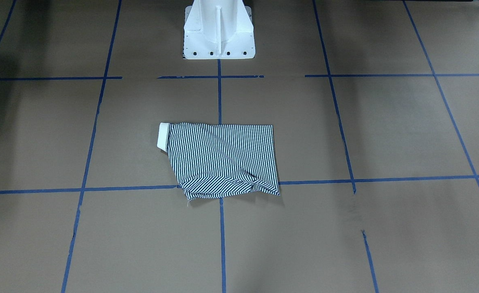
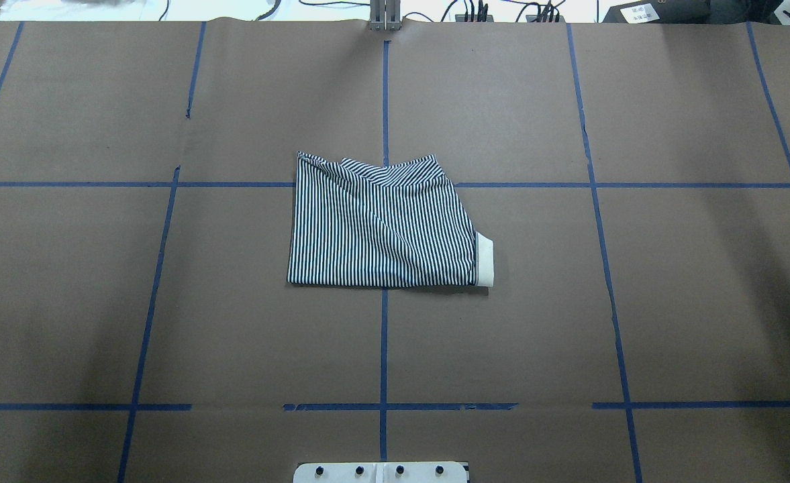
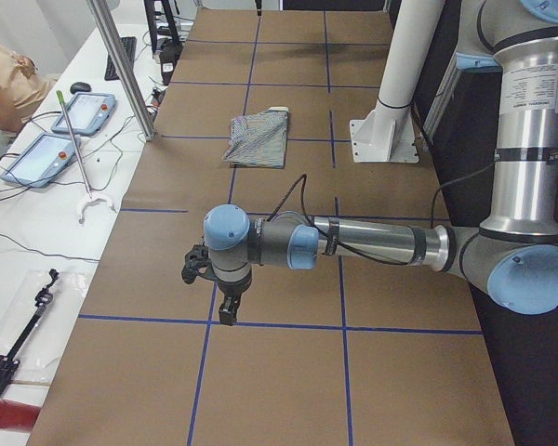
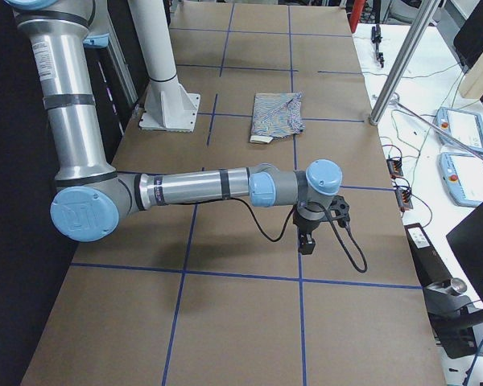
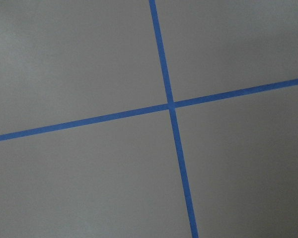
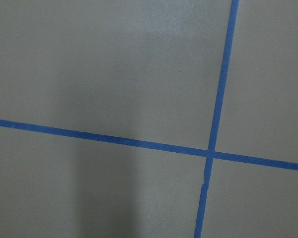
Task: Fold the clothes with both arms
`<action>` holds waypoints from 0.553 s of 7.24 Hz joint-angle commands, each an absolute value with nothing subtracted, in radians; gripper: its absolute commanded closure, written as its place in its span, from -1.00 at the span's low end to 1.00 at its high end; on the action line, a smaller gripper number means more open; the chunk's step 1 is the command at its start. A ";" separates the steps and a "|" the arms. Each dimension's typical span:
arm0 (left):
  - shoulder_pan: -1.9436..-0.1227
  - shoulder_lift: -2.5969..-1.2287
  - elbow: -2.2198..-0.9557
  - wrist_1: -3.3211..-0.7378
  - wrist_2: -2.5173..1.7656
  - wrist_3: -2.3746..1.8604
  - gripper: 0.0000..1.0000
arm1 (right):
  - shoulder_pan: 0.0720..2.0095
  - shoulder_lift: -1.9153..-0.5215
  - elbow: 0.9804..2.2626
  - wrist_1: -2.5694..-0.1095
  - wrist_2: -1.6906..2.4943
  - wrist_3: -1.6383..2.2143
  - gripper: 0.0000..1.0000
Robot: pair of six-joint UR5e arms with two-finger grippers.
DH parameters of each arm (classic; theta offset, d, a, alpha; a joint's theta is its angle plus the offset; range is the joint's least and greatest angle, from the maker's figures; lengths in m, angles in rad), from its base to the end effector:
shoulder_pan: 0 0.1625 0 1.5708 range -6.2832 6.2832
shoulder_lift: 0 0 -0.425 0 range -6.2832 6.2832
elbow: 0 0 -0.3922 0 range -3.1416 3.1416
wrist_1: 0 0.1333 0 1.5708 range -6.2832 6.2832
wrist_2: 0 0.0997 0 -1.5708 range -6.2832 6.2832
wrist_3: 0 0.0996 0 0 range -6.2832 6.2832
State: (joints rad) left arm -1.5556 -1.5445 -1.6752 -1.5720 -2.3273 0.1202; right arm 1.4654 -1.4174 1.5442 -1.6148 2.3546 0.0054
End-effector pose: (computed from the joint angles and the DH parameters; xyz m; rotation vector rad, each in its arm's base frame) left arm -0.0576 -0.4859 0.6211 0.1152 0.7519 0.1588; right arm 0.0038 -0.5627 0.5950 0.0350 -0.7870 -0.1272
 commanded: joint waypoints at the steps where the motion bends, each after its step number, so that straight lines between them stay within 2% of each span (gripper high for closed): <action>1: -1.552 -1.543 -1.681 -1.563 -2.333 0.120 -1.00 | 1.465 -1.427 1.555 -1.615 2.361 0.008 -1.00; 4: -1.552 -1.543 -1.693 -1.551 -2.333 0.118 -1.00 | 1.465 -1.427 1.565 -1.614 2.361 0.006 -1.00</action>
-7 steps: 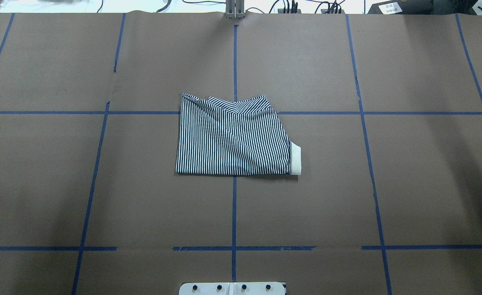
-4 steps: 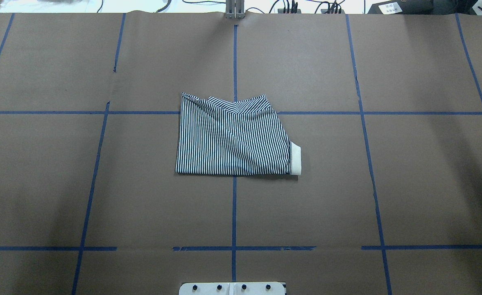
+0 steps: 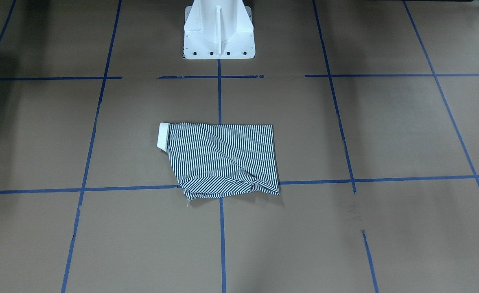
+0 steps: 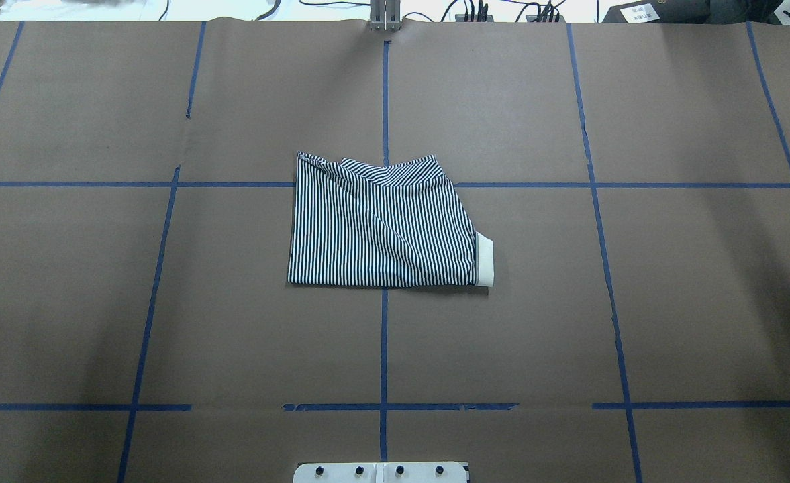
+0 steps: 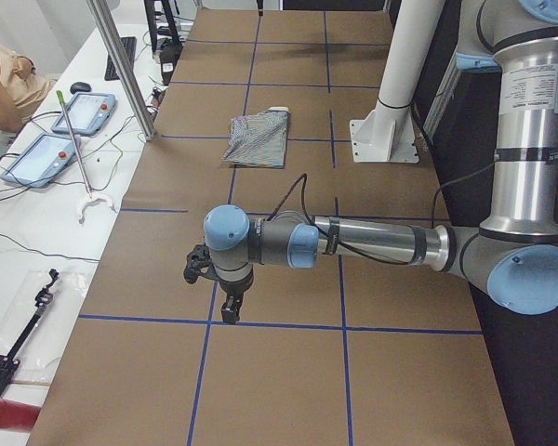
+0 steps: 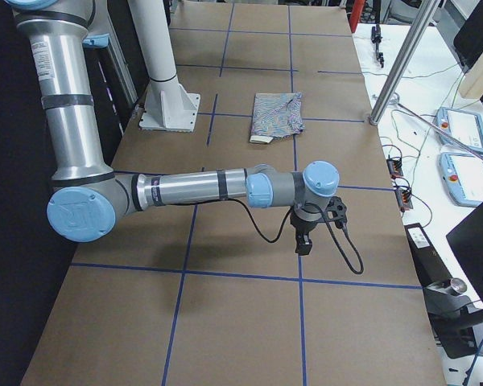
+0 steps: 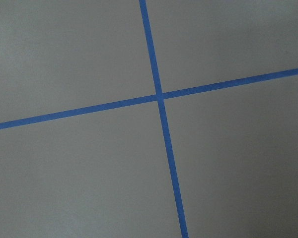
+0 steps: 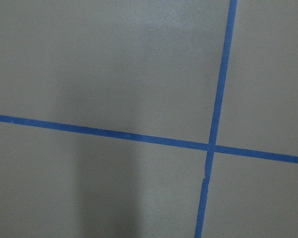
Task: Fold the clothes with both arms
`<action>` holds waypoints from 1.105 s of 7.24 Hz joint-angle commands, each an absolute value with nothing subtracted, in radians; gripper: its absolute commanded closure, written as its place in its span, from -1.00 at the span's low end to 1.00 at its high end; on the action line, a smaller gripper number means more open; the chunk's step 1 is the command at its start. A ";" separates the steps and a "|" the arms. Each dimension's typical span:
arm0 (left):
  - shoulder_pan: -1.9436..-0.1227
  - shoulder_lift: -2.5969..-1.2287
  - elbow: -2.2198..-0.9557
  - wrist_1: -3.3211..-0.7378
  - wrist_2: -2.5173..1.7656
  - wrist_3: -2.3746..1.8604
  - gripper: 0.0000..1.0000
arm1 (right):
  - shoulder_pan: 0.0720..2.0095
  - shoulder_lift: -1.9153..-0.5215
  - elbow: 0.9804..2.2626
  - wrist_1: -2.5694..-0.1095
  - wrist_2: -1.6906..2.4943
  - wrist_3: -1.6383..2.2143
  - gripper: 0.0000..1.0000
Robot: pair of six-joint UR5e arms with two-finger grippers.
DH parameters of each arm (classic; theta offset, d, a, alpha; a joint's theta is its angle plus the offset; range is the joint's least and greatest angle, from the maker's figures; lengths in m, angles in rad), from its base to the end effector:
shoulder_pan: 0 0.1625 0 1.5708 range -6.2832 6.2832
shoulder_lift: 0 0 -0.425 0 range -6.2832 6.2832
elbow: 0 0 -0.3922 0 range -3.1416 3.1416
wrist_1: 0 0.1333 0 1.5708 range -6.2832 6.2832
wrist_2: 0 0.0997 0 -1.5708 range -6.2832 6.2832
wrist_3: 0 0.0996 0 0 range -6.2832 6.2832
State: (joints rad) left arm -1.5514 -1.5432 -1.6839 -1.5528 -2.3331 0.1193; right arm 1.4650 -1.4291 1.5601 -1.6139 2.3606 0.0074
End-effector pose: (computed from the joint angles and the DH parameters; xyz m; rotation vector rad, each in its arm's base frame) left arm -0.0551 -0.4845 0.6190 0.1023 0.7587 0.1576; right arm 0.0037 -0.5578 0.5931 0.0385 -0.7933 -0.1279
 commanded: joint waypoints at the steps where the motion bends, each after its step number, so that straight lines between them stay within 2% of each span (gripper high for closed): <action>1: -1.554 -1.543 -1.719 -1.546 -2.333 0.117 -1.00 | 1.463 -1.421 1.559 -1.614 2.359 0.008 -1.00; 3: -1.554 -1.522 -1.826 -1.477 -2.330 0.117 -1.00 | 1.463 -1.420 1.551 -1.614 2.359 0.006 -1.00; 5: -1.555 -1.505 -1.873 -1.477 -2.330 0.115 -1.00 | 1.463 -1.420 1.548 -1.614 2.359 0.006 -1.00; 8: -1.554 -1.493 -1.875 -1.477 -2.316 0.114 -1.00 | 1.463 -1.430 1.543 -1.615 2.361 0.008 -1.00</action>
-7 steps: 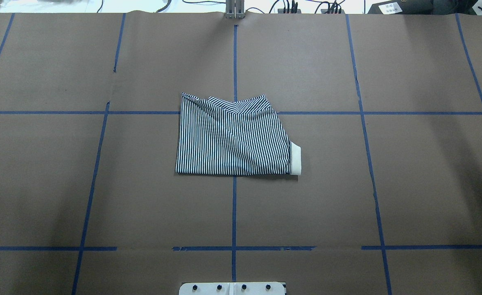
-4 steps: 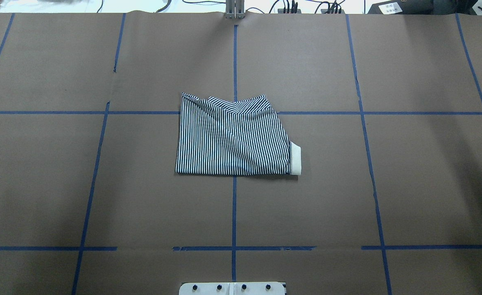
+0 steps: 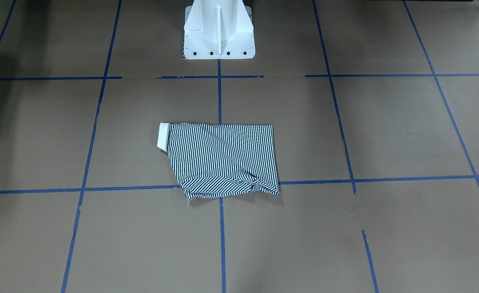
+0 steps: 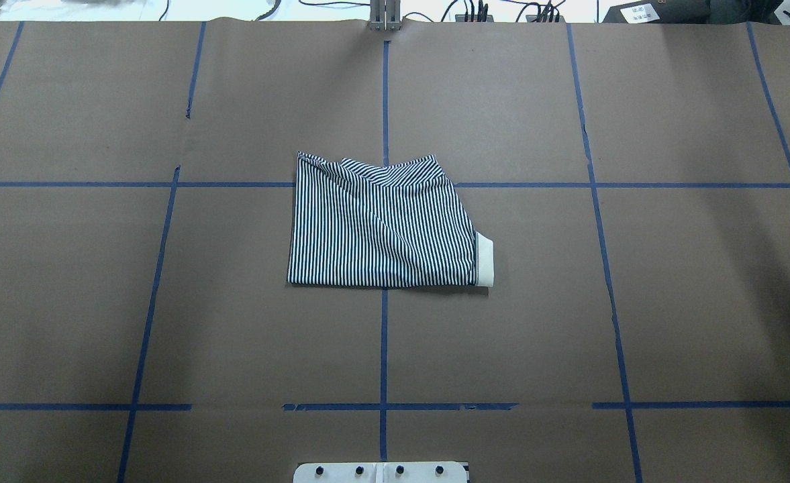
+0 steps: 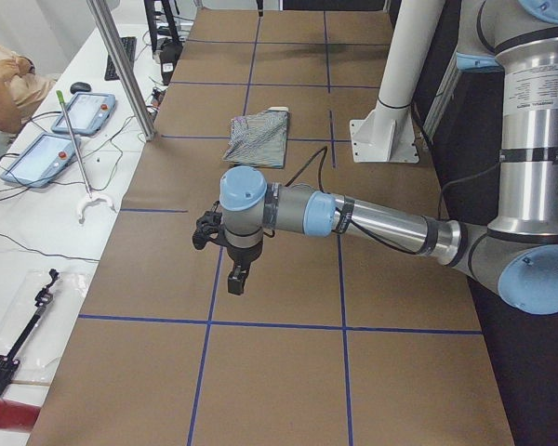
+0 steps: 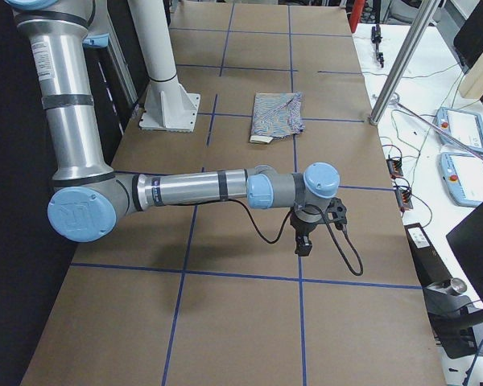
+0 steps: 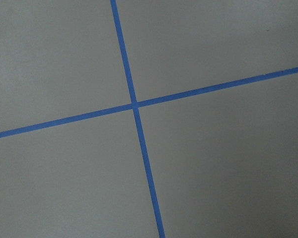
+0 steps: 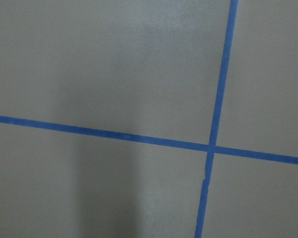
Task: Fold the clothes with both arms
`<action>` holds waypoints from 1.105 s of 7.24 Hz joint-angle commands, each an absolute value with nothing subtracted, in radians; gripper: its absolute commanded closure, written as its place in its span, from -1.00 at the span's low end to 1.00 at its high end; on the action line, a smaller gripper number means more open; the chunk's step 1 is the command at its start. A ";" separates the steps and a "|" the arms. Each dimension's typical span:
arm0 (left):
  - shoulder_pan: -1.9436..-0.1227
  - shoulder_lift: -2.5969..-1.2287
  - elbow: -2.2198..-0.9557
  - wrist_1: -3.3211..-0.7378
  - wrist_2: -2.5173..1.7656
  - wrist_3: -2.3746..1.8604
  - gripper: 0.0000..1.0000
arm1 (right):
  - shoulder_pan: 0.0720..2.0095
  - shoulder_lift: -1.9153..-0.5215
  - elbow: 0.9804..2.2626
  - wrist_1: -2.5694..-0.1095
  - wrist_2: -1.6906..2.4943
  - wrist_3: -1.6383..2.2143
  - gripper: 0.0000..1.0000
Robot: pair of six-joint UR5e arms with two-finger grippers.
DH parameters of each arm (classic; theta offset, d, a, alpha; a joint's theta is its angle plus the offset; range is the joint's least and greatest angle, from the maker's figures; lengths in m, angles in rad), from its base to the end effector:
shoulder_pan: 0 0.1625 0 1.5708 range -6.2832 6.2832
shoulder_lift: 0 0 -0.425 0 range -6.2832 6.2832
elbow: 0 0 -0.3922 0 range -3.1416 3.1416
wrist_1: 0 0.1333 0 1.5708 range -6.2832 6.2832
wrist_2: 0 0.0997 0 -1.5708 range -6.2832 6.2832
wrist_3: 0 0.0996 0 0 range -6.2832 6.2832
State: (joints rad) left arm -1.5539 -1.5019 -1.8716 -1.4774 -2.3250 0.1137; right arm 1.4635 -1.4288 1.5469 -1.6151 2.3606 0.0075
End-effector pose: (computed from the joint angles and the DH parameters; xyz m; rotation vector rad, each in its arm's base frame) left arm -0.0573 -0.4622 0.5545 0.1684 0.7466 0.1764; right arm 0.0029 -0.5577 0.5996 0.0245 -0.7927 -0.1237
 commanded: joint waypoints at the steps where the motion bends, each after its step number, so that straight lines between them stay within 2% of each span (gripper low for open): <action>1: -1.554 -1.490 -1.876 -1.477 -2.316 0.114 -1.00 | 1.463 -1.430 1.543 -1.614 2.361 0.006 -1.00; 4: -1.552 -1.427 -1.917 -1.474 -2.325 0.114 -1.00 | 1.457 -1.424 1.540 -1.614 2.347 -0.003 -1.00; 6: -1.551 -1.428 -1.896 -1.483 -2.326 0.114 -1.00 | 1.457 -1.422 1.482 -1.612 2.349 -0.003 -1.00; 8: -1.554 -1.427 -1.850 -1.476 -2.330 0.118 -1.00 | 1.460 -1.427 1.480 -1.614 2.353 0.003 -1.00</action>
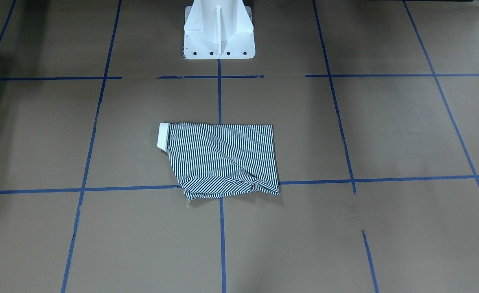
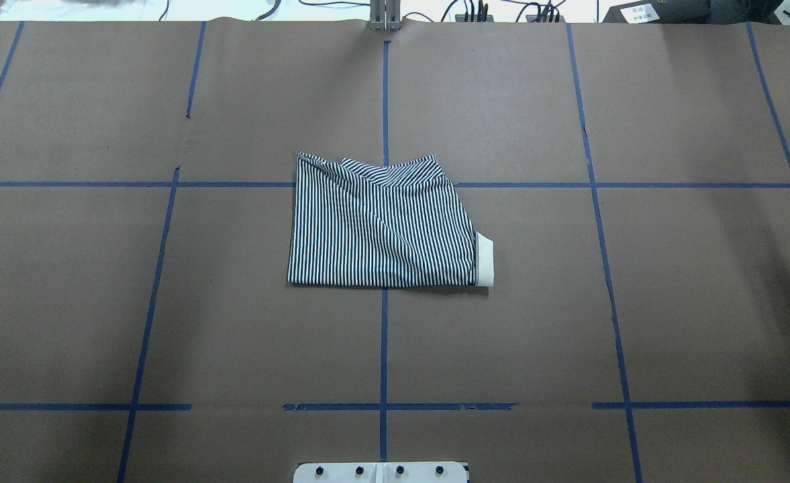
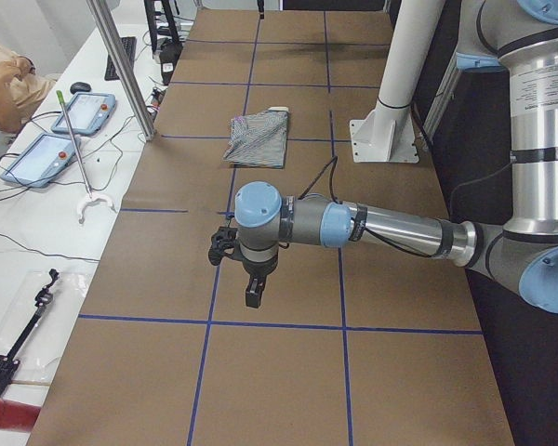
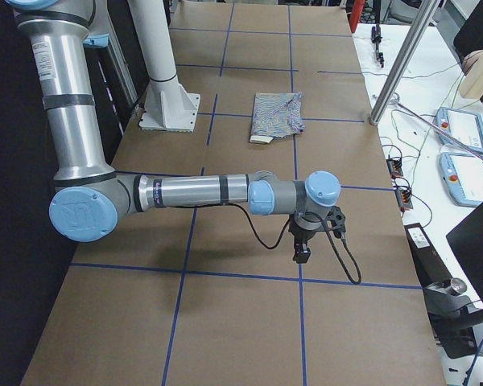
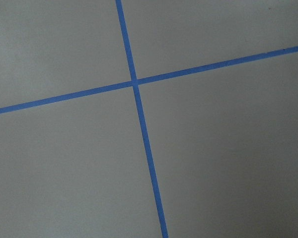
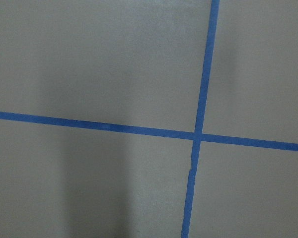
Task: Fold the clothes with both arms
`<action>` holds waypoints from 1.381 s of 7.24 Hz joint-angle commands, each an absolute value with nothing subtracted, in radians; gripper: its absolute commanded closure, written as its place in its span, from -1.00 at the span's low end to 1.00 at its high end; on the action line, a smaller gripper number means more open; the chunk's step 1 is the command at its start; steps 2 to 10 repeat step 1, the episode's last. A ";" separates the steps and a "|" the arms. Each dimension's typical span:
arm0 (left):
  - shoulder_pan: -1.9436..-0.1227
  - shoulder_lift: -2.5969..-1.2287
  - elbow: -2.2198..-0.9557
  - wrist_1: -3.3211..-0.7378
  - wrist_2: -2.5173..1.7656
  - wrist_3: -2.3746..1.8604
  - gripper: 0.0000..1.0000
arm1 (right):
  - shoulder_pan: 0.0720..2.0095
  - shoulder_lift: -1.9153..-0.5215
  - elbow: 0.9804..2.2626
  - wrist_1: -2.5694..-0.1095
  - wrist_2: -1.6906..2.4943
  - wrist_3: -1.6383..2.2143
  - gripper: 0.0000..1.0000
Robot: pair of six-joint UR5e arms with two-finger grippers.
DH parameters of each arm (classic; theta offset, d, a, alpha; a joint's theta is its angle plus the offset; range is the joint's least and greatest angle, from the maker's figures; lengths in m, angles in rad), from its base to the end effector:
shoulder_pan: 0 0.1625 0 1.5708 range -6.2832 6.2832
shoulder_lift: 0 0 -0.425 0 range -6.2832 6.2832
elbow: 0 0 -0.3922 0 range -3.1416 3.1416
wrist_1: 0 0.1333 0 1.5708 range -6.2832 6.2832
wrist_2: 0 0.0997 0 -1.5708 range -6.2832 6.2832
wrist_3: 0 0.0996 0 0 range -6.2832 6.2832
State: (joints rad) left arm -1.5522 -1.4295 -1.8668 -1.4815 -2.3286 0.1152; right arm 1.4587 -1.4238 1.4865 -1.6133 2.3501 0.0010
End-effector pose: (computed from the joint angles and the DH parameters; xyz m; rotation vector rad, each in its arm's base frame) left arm -0.0568 -0.4330 0.5885 0.0988 0.7544 0.1521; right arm 0.0008 -0.5584 0.6272 -0.0249 -0.7796 -0.1133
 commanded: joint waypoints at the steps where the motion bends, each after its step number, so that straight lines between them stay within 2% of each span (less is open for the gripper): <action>1: -1.554 -1.424 -1.845 -1.476 -2.330 0.118 -1.00 | 1.460 -1.428 1.479 -1.614 2.350 0.005 -1.00; 10: -1.554 -1.424 -1.845 -1.476 -2.330 0.118 -1.00 | 1.460 -1.428 1.479 -1.614 2.350 0.005 -1.00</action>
